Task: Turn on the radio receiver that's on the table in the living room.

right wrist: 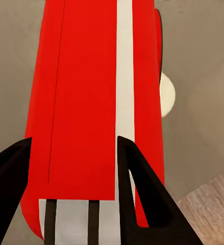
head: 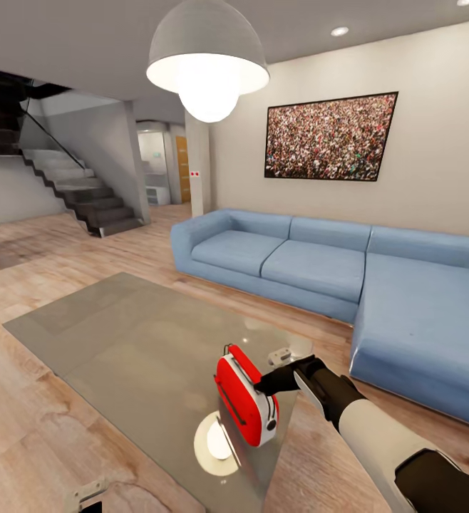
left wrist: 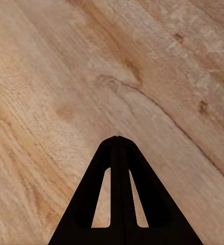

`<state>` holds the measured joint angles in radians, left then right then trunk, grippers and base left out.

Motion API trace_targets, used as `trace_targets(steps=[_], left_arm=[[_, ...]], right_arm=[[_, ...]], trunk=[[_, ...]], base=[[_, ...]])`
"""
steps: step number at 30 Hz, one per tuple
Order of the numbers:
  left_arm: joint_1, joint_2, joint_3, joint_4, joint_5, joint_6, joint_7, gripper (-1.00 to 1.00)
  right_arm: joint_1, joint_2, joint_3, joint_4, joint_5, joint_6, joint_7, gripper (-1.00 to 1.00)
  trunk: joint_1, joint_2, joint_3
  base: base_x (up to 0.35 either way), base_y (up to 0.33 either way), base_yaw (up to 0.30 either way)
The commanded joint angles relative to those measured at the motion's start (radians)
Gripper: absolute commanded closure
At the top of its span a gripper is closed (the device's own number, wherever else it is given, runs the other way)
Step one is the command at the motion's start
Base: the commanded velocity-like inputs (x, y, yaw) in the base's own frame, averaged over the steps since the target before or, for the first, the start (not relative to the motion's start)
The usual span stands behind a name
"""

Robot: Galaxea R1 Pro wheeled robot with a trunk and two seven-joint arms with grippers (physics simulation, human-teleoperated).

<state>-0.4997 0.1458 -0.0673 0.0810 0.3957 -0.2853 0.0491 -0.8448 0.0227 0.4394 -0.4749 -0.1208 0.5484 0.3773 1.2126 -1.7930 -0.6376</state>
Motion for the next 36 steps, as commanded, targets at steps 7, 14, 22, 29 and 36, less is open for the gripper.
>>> trace_targets(steps=[7, 14, 22, 29, 36], left_arm=[[0.0, 0.0, 0.0, 0.0, 0.0, 0.0, 0.0, 1.0], [0.0, 0.0, 0.0, 0.0, 0.0, 0.0, 0.0, 1.0], [0.0, 0.0, 0.0, 0.0, 0.0, 0.0, 0.0, 1.0], [0.0, 0.0, 0.0, 0.0, -0.001, -0.001, 0.0, 1.0], [0.0, 0.001, 0.0, 0.0, -0.004, 0.0, 0.001, 1.0]], right_arm=[[0.001, 0.0, 0.002, 0.012, 0.003, 0.001, 0.001, 1.0], [0.001, 0.0, 0.002, 0.012, 0.003, 0.001, -0.003, -1.0], [0.001, 0.0, 0.002, 0.012, 0.004, 0.001, -0.003, -1.0], [0.001, 0.0, 0.002, 0.012, 0.004, 0.001, -0.003, -1.0], [0.001, 0.0, 0.002, 0.012, 0.004, 0.001, -0.004, -1.0]], trunk=[[0.012, -0.021, -0.01], [0.012, -0.021, -0.01], [0.012, -0.021, -0.01], [0.012, -0.021, -0.01], [-0.011, 0.021, 0.009]], base=[[0.0, 0.0, 0.0], [0.0, 0.0, 0.0], [0.0, 0.0, 0.0], [0.0, 0.0, 0.0], [0.0, 0.0, 0.0]])
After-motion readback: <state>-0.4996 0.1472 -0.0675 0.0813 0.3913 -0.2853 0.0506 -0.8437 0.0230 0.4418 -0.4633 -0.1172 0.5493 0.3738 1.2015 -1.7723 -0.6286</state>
